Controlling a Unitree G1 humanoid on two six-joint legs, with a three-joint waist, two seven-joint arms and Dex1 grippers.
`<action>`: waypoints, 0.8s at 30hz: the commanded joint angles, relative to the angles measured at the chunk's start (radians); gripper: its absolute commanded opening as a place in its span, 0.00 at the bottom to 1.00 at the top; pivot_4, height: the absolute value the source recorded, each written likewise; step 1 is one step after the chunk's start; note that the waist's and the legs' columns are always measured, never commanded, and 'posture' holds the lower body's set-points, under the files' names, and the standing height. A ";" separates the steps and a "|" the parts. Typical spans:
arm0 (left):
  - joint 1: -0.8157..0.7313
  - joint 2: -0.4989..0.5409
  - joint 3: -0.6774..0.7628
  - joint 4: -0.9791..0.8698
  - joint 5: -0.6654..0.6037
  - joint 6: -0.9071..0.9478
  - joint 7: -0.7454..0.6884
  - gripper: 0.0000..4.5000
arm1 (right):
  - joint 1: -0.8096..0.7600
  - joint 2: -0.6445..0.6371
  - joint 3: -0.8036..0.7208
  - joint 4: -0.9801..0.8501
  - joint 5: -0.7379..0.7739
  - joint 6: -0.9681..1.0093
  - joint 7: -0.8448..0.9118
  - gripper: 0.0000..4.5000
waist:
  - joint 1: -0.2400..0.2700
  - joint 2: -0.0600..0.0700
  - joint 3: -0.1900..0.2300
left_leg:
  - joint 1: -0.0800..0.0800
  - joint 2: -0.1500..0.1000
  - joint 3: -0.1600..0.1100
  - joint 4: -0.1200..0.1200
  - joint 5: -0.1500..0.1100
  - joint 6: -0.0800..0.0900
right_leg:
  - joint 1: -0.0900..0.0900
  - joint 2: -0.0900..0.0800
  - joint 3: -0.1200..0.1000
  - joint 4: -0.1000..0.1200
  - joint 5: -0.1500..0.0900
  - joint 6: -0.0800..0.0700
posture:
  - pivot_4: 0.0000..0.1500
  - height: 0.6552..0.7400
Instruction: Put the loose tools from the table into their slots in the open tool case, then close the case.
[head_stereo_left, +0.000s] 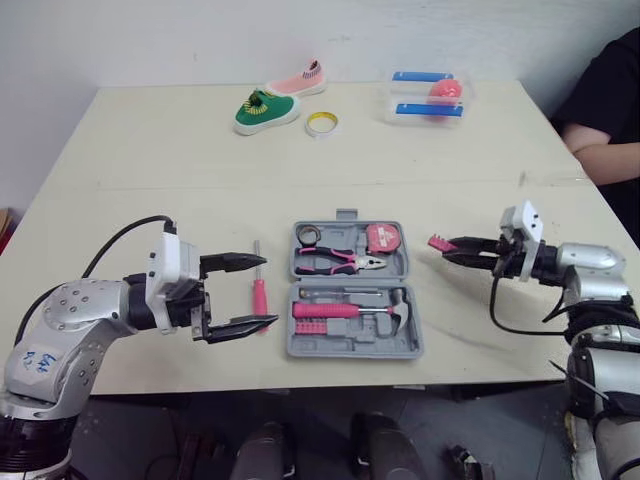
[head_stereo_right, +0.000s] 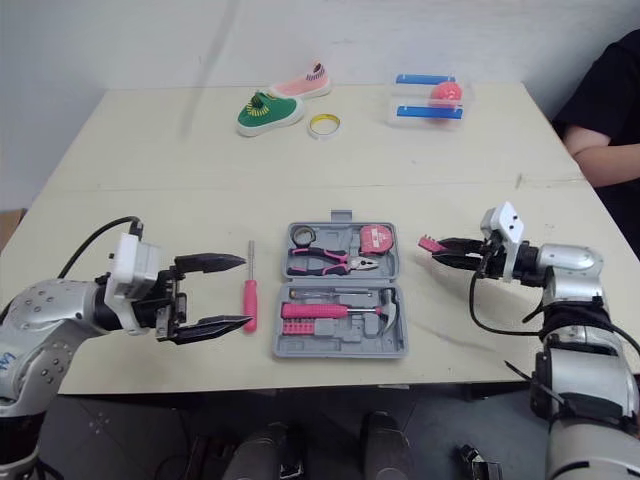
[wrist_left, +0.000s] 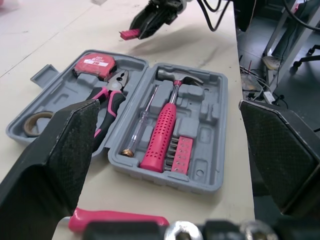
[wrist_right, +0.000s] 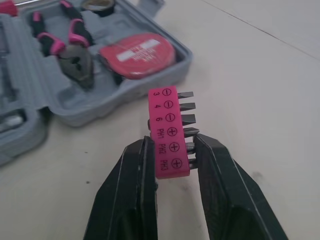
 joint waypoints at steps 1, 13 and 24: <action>-0.007 -0.017 -0.029 0.017 0.040 -0.061 -0.020 1.00 | 0.082 -0.051 0.011 -0.450 0.138 0.357 -0.003 0.16 | 0.008 0.000 0.000 | 0.000 0.000 0.000 0.000 0.000 0.000 | 0.000 0.000 0.000 0.000 0.000 0.000 | 1.00 1.00; -0.026 -0.080 -0.093 0.066 0.092 -0.145 -0.047 1.00 | 0.260 -0.202 0.285 -1.341 0.246 1.087 -0.342 0.16 | 0.023 0.000 0.000 | -0.003 0.001 -0.003 -0.001 -0.005 -0.004 | -0.003 -0.002 0.004 -0.002 -0.001 -0.002 | 1.00 1.00; 0.019 -0.059 -0.106 0.048 0.127 -0.164 -0.075 1.00 | 0.214 -0.183 0.449 -1.348 0.163 0.974 -0.415 0.16 | 0.020 -0.001 0.000 | -0.004 0.001 0.000 0.001 -0.003 0.000 | -0.006 0.000 -0.001 -0.001 0.000 -0.002 | 1.00 1.00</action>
